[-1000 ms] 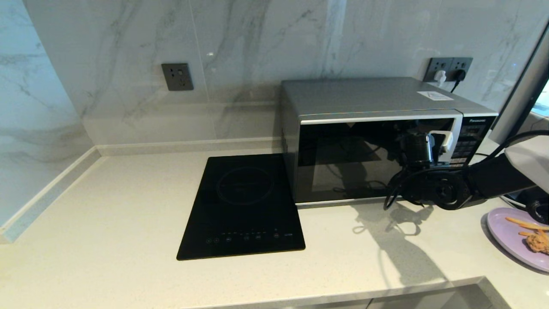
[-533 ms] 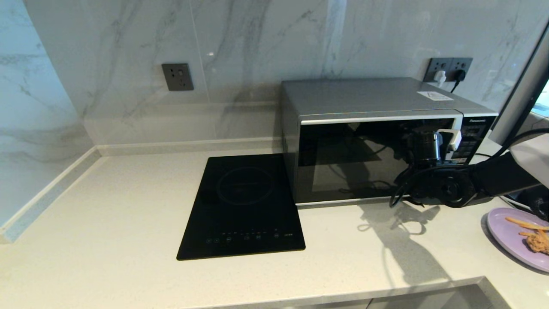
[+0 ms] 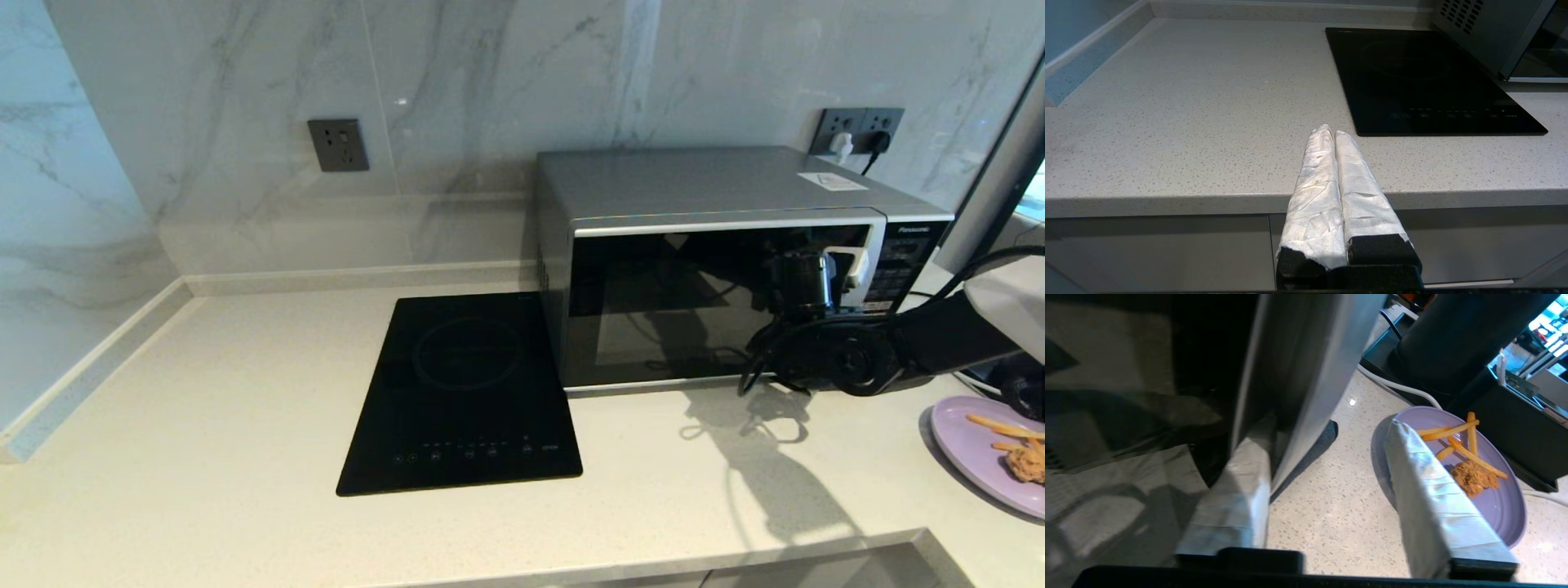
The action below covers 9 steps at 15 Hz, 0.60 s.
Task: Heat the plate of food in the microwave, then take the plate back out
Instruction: Open the microwave oven
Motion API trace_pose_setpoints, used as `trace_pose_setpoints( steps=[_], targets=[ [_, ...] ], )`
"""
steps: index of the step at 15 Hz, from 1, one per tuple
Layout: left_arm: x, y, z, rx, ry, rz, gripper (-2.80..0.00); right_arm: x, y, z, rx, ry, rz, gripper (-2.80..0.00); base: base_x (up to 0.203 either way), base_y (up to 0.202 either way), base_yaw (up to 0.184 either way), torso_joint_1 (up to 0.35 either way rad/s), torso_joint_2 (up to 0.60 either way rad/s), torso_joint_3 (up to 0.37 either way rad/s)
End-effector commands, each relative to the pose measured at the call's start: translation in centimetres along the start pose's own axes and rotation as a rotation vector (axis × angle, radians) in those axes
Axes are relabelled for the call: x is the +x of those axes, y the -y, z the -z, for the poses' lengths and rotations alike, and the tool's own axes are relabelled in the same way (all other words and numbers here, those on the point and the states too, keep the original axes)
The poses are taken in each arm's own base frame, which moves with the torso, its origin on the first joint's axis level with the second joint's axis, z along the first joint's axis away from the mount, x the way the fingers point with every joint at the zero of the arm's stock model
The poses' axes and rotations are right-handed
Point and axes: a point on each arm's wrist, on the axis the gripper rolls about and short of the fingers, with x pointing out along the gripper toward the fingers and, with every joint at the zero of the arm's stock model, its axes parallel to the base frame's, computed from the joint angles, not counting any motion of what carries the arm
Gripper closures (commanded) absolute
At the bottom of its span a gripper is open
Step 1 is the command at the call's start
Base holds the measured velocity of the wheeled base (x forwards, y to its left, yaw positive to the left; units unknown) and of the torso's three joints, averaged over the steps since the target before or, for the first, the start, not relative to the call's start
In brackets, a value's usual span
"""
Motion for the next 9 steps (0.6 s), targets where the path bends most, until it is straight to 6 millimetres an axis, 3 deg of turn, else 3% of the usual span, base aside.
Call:
trace_pose_setpoints(
  steps=[1, 9],
  targets=[
    [0.0, 0.0, 0.0, -0.001, -0.001, -0.001, 0.0, 0.0, 0.0, 0.0, -0.001, 0.002, 0.011, 0.0, 0.0, 0.0, 0.0, 0.0, 0.0, 0.0],
    [0.0, 0.0, 0.0, 0.001, -0.001, -0.001, 0.0, -1.4, -0.1, -0.6, 0.011, 0.02, -0.01, 0.0, 0.0, 0.0, 0.0, 0.0, 0.0, 0.0]
  ],
)
